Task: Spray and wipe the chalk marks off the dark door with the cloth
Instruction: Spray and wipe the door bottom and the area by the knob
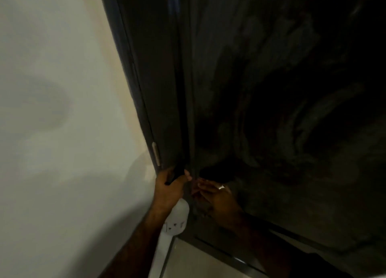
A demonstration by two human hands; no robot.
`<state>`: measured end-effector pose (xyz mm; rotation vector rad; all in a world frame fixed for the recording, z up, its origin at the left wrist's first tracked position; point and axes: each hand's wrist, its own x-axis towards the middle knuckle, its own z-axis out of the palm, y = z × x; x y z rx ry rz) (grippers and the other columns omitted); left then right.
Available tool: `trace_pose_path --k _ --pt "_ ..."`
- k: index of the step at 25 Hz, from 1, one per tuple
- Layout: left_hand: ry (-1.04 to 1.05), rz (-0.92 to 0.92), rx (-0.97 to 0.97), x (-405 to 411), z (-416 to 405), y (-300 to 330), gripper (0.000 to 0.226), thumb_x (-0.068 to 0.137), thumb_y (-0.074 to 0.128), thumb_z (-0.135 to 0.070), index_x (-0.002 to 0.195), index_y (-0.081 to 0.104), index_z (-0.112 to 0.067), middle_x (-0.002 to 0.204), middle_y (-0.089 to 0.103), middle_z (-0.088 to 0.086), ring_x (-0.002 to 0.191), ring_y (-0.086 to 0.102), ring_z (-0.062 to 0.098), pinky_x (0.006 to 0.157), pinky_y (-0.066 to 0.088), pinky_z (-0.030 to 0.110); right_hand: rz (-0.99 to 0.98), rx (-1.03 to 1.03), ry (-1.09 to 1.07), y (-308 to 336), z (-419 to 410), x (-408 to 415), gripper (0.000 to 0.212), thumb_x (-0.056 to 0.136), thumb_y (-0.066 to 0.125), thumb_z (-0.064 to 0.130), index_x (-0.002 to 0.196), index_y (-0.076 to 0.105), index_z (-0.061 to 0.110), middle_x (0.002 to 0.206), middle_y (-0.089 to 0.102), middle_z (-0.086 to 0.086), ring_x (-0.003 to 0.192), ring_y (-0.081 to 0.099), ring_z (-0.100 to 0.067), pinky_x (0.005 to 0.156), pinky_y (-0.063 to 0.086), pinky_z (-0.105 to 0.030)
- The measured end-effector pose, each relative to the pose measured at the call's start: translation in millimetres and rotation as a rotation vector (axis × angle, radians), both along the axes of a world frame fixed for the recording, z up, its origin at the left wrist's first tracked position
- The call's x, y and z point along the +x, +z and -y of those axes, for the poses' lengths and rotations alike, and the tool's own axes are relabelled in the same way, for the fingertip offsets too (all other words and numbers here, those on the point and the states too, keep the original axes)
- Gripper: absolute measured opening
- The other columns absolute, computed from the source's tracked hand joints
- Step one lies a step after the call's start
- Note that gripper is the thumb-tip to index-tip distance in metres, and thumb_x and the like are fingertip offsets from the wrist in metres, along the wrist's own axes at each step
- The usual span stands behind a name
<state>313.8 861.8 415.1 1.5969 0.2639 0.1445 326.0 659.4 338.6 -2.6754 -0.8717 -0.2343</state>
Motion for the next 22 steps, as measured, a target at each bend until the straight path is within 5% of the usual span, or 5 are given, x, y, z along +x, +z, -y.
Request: trace_pose_path --k 3,7,11,14,22 --pt "-0.028 -0.053 -0.06 -6.6 57.6 -2.9 0.024 0.089 0.081 -0.004 0.11 0.072 0.001 0.096 0.076 0.019 0.062 0.066 0.01 0.054 0.052 0.019 -0.2 0.296 -0.147 20.6 39.0 -19.6 0.048 0.105 0.067 0.022 0.151 0.059 0.011 0.155 0.05 0.01 0.135 0.047 0.018 0.116 0.038 -0.015" --pt "-0.206 -0.008 -0.036 -40.5 140.5 -0.9 0.008 0.09 0.075 0.008 0.098 0.074 0.008 0.079 0.074 0.01 0.054 0.063 0.007 0.053 0.05 0.019 -0.153 0.406 -0.232 18.4 122.4 -72.0 0.078 0.074 0.094 0.03 0.145 0.066 0.021 0.156 0.054 0.008 0.149 0.045 -0.007 0.122 0.039 -0.027" --pt "-0.45 -0.039 -0.029 -95.4 207.2 -6.2 0.019 0.088 0.08 -0.003 0.097 0.072 0.011 0.08 0.073 0.022 0.043 0.051 0.012 0.044 0.042 0.025 -0.623 1.439 -0.56 36.6 201.2 -153.4 0.046 0.097 0.053 -0.016 0.136 0.069 0.003 0.133 0.073 -0.012 0.113 0.075 -0.033 0.084 0.065 -0.033" --pt "-0.586 -0.139 0.013 -147.2 255.8 -10.0 0.017 0.085 0.084 -0.006 0.097 0.075 0.001 0.09 0.076 0.023 0.045 0.054 0.01 0.044 0.043 0.023 -0.777 2.139 -0.734 36.7 250.8 -204.5 0.04 0.11 0.039 0.011 0.14 0.064 0.003 0.136 0.07 -0.021 0.115 0.072 -0.037 0.089 0.064 -0.044" --pt "-0.831 -0.221 0.294 -218.4 329.7 -3.9 0.023 0.088 0.073 -0.004 0.066 0.069 -0.011 0.061 0.063 0.009 0.048 0.054 0.015 0.047 0.042 0.024 -0.781 2.247 -0.768 35.9 285.0 -291.7 0.054 0.116 0.027 0.035 0.134 0.068 0.004 0.136 0.071 -0.018 0.126 0.069 -0.033 0.114 0.052 -0.042"
